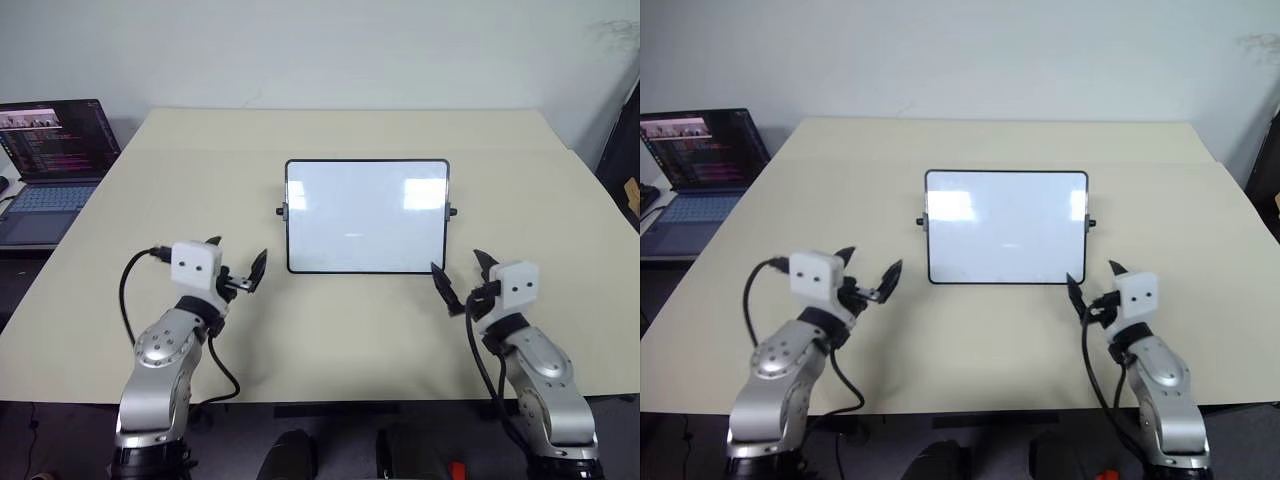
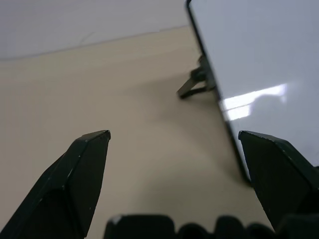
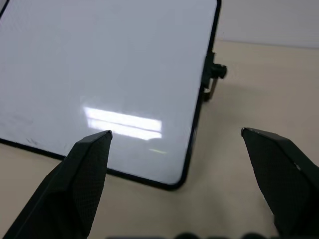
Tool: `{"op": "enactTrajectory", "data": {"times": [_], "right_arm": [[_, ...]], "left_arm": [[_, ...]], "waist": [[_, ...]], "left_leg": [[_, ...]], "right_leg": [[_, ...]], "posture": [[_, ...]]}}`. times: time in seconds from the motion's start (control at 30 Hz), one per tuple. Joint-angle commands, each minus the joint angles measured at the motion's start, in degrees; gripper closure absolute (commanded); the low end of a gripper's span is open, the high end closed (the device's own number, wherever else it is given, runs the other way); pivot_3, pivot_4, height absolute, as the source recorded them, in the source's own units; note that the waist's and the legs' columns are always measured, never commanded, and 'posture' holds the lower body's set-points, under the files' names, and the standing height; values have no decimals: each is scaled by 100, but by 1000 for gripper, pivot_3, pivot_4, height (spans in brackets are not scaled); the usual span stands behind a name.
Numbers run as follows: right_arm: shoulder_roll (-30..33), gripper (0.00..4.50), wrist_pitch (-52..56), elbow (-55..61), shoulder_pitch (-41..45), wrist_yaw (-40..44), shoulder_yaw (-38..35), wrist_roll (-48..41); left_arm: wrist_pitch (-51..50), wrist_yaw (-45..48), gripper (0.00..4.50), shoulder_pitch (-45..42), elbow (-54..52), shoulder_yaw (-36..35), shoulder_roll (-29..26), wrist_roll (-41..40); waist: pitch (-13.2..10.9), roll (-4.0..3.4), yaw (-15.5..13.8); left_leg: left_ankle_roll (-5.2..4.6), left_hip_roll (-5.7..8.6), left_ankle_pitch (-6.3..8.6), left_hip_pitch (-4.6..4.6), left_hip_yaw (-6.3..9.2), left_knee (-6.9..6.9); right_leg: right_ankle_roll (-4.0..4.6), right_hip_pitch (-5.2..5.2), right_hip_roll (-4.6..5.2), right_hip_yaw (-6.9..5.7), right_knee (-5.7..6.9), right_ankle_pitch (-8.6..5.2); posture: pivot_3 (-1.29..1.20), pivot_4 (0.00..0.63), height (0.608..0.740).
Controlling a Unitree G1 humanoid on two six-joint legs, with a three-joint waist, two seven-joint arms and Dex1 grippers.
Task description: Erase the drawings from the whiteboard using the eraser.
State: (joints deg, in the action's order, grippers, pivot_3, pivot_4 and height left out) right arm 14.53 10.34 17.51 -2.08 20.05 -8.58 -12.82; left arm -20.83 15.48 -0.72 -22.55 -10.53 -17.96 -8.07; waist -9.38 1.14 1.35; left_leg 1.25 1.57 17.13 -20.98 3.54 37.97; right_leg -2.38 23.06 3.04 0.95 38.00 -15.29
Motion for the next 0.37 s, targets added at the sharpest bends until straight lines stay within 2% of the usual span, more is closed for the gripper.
{"op": "enactTrajectory", "data": {"times": [0.03, 0.37], "right_arm": [[-5, 28, -304, -127, 60, 97, -246, -260], [260, 28, -153, -106, 372, -180, -441, -202]], "left_arm": [[40, -282, 0, 67, -563, 13, 136, 89], [-151, -582, 0, 271, -480, 181, 372, 181]], "waist": [[0, 0, 0], [1, -1, 12]], "left_leg": [[0, 0, 0, 4, 0, 0], [0, -2, 0, 10, -4, 0]], "right_leg": [[0, -4, 0, 0, 2, 0], [1, -10, -2, -1, 1, 1]], "posture": [[0, 150, 740], [0, 150, 740]]}}
